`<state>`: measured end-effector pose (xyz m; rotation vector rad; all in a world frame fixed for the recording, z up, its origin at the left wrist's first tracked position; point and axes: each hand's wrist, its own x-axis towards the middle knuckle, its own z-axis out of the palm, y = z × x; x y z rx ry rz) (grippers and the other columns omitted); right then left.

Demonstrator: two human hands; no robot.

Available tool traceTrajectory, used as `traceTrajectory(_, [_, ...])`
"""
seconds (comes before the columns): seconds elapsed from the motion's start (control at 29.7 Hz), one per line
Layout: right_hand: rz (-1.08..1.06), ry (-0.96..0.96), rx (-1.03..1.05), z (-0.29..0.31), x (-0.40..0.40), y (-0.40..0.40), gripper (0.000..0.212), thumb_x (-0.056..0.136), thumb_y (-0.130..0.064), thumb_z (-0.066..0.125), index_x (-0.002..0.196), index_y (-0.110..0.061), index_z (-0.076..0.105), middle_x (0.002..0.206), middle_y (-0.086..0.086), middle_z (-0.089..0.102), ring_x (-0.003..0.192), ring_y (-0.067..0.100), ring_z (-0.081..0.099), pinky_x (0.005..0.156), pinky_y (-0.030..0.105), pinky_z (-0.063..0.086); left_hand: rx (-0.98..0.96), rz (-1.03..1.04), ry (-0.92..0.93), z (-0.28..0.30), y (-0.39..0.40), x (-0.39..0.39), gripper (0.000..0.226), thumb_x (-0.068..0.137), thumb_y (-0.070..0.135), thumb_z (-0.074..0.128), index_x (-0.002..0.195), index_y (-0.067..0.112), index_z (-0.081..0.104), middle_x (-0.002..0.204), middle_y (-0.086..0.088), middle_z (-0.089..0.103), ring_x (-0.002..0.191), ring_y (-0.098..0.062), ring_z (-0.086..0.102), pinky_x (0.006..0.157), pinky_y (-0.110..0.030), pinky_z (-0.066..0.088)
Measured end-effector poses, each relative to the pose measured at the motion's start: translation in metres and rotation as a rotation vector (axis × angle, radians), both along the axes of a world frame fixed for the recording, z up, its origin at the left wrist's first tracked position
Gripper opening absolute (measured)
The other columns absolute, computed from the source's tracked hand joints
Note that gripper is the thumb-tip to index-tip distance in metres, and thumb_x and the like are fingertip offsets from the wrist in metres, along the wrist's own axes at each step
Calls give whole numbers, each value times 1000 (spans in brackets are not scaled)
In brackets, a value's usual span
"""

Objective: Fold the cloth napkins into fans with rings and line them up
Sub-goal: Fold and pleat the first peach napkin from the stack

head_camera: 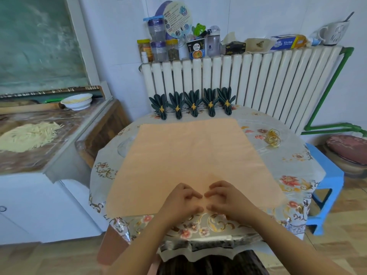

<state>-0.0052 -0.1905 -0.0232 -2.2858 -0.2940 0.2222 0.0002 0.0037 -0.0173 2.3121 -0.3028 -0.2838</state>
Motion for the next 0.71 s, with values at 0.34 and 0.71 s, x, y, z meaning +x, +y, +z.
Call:
traceTrajectory(0.34, [-33, -96, -25, -2, -10, -4, 23, 72, -26, 80, 69, -42, 64, 118, -18, 54, 114, -3, 45, 87, 1, 27, -83, 22, 15, 6, 0, -4, 15, 75, 20, 79, 90, 22, 77, 109, 6, 50, 80, -2, 50, 59, -6, 43])
traceTrajectory(0.71, [-94, -115, -51, 0, -8, 3, 8, 82, -20, 70, 75, -24, 69, 121, -9, 56, 94, 15, 64, 66, -2, 38, -65, 14, 10, 5, 4, 0, 6, 77, 27, 78, 83, 28, 78, 106, 12, 53, 83, -1, 51, 69, -8, 39])
